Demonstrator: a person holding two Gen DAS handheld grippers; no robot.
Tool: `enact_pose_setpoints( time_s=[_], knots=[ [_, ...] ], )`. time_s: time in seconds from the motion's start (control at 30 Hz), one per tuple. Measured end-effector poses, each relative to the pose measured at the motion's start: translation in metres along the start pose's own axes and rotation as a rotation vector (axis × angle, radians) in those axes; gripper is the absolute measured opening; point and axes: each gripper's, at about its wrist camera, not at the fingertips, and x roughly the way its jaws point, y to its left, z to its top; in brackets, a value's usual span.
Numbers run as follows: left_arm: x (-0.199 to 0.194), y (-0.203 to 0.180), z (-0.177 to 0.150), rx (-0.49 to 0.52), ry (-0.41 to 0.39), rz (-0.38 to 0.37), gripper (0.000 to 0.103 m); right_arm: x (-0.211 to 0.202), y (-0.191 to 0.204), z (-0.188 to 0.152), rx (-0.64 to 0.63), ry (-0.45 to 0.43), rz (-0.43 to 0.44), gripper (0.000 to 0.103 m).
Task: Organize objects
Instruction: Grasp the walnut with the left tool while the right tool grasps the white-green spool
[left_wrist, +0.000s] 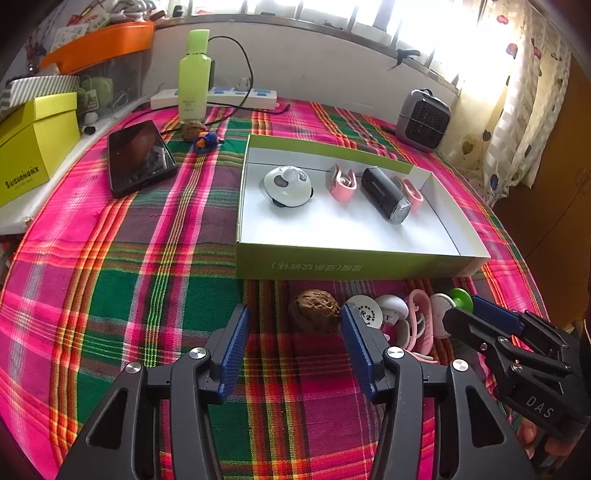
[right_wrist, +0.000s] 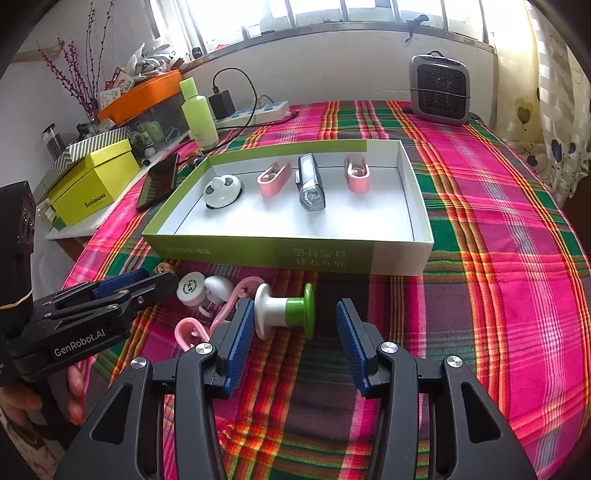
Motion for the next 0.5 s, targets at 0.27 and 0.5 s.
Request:
enact_pose_setpoints(
  time_s=[0.27,0.5],
  knots=[
    [0.0007,0.0013,0.0009,-0.001,0.001,-0.001,0.050,0.0005,0.0012,0.0001,-0.027,-0.001,-0.010,0.047],
    [0.0018,0.0016,0.0020,0.000,0.004,-0.002,0.050,0.0041,0.0041,0.0020,-0.057,-0.012,-0.029,0.047]
  ],
)
